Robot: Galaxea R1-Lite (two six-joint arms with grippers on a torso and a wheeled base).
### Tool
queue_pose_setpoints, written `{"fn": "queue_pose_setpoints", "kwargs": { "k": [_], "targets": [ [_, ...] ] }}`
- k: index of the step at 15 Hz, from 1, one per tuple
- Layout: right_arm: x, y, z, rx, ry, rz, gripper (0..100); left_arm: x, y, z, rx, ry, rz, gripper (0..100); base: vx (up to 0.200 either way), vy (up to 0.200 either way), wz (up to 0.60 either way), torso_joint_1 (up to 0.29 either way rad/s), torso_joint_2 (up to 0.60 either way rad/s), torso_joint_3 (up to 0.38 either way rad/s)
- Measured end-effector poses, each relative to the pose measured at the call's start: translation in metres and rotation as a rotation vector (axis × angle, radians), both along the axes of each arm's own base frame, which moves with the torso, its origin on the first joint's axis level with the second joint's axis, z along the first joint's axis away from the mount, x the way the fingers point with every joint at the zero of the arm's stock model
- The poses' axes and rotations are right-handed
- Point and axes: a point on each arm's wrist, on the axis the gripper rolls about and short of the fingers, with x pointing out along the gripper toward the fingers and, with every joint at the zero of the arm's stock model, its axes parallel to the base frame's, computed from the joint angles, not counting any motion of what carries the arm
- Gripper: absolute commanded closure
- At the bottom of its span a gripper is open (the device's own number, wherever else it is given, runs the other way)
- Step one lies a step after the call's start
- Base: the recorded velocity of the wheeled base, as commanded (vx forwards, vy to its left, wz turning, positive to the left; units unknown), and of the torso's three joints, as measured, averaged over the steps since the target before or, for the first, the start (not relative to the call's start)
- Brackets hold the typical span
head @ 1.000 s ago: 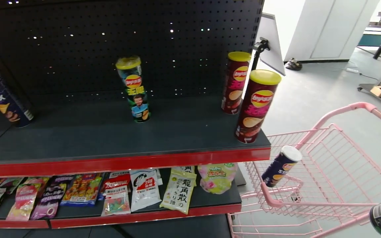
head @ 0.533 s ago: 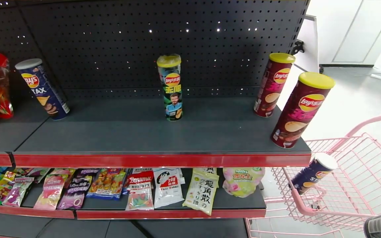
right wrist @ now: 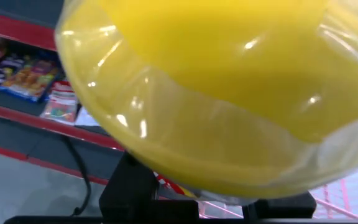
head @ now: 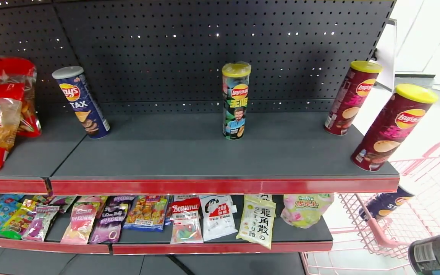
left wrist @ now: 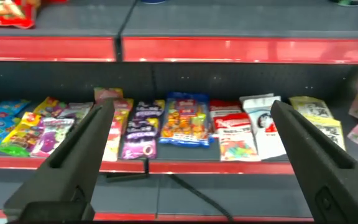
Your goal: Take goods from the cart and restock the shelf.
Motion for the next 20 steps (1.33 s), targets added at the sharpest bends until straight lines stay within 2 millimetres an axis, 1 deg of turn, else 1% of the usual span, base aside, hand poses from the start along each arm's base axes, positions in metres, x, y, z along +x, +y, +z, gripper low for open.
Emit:
{"fn": "queue_pose_setpoints", "kwargs": {
  "k": [3,4,7,12,17,20],
  "targets": [
    [0.012,0.003,0.016,0.008,0.015,0.086,100,0.000,0.000,0.000,0.000,0.000,0.000,0,0.000,0.000,0.00,0.000,0.00,0.000],
    [0.014,0.004,0.018,0.010,0.024,0.122,100,0.000,0.000,0.000,0.000,0.000,0.001,0,0.200,0.000,0.00,0.007,0.00,-0.002],
    [0.018,0.005,0.020,0.009,0.039,0.165,100,0.000,0.000,0.000,0.001,0.000,0.000,0,0.200,0.000,0.00,-0.012,0.00,0.004],
    [0.020,0.005,0.018,0.007,0.057,0.174,100,0.000,0.000,0.000,0.001,0.000,0.000,0,0.200,0.000,0.00,0.007,0.00,0.001],
    [0.020,0.005,0.016,0.006,0.063,0.173,100,0.000,0.000,0.000,0.000,0.001,0.000,0,0.000,0.000,0.00,0.000,0.00,0.000],
    [0.017,0.006,0.010,0.010,0.068,0.217,100,0.000,0.000,0.000,0.001,0.001,-0.002,0,0.000,0.000,0.00,0.000,0.00,0.000]
  ]
}}
